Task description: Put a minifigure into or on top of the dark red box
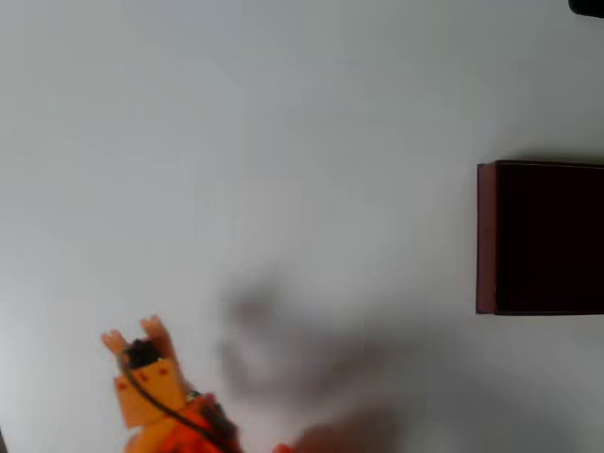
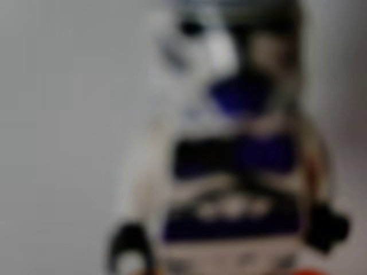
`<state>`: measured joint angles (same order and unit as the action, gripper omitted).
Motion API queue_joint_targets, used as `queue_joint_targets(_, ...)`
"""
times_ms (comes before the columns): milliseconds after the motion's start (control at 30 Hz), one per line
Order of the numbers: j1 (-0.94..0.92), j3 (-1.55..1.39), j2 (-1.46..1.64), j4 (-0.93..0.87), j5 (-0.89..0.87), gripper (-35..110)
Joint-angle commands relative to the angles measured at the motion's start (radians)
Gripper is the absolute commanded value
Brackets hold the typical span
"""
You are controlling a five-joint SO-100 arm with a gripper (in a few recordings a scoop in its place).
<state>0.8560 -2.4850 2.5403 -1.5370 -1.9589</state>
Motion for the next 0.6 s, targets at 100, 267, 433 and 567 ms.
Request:
queue_joint_targets(100,-0.448,-0.043,0.468,-0.219,0.471,0)
queue_joint_targets(267,-0.804,0.147,0.354,-0.258,0.856,0)
queue_joint_targets(433,-1.023,0.380,0.129,-0.233,1.146,0)
queue_joint_targets(567,-1.203,0.442,0.084,-0.178,1.347,0)
